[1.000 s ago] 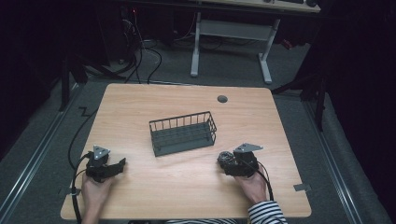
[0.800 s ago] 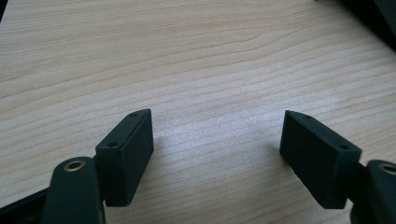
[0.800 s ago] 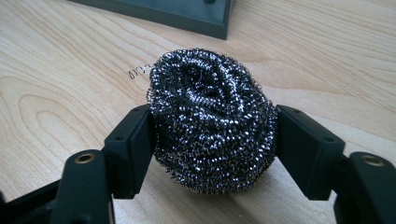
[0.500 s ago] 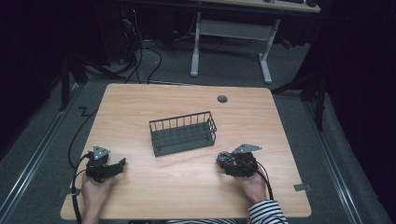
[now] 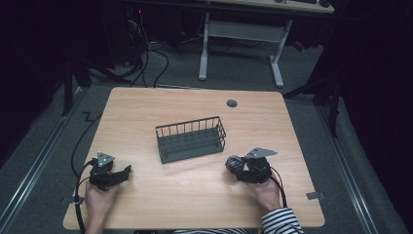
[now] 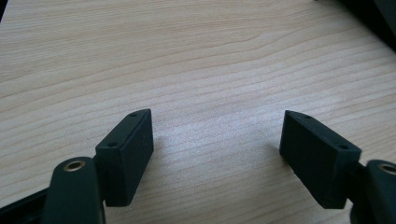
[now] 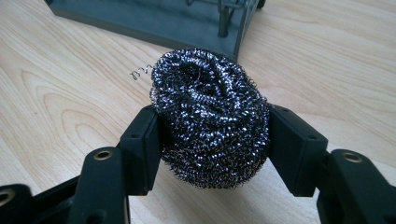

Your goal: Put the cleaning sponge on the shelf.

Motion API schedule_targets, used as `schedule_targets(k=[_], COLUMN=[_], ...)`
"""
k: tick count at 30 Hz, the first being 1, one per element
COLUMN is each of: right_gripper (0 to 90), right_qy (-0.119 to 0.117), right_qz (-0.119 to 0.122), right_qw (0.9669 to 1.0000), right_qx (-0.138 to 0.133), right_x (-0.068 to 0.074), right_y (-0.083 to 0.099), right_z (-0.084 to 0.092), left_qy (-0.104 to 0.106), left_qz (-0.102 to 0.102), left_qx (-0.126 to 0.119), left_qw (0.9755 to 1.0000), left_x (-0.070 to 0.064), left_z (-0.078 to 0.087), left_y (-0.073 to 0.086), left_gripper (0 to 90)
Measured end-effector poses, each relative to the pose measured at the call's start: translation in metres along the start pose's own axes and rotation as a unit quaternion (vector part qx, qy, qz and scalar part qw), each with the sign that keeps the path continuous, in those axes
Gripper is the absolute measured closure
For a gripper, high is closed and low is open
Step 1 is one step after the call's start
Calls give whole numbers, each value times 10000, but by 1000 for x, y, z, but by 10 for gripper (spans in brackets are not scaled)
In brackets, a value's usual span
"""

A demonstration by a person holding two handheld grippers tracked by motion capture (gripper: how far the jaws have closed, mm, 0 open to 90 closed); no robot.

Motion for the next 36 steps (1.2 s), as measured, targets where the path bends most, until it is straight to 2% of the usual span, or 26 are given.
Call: schedule_targets(k=[12,19,25,36], right_gripper=[407,409,411,412], right_qy=[-194,-368,-450,-543], right_qz=[10,-24,103,324], right_qw=[9995,9985,9979,9967], right_qx=[-236,-399,-463,-505], right_x=[3,2,4,10], right_y=[-24,-52,-78,-128], right_z=[16,29,35,28], left_qy=[-1,0,2,2], left_qz=[-1,0,2,0], left_qx=[0,0,-2,-1], left_qw=[10000,10000,10000,10000], left_x=[0,0,0,0], left_z=[0,0,0,0], left_y=[0,0,0,0], left_gripper=[262,262,262,262])
Point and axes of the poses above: each handheld gripper's, and its own axes: z roughly backward along the jaws, y roughly out of its underside, x roughly to its left, the point moved 8 cm from there along -z, roughly forward along the jaws, and after that the axes turned 1 degree about x, right-handed, at the moved point
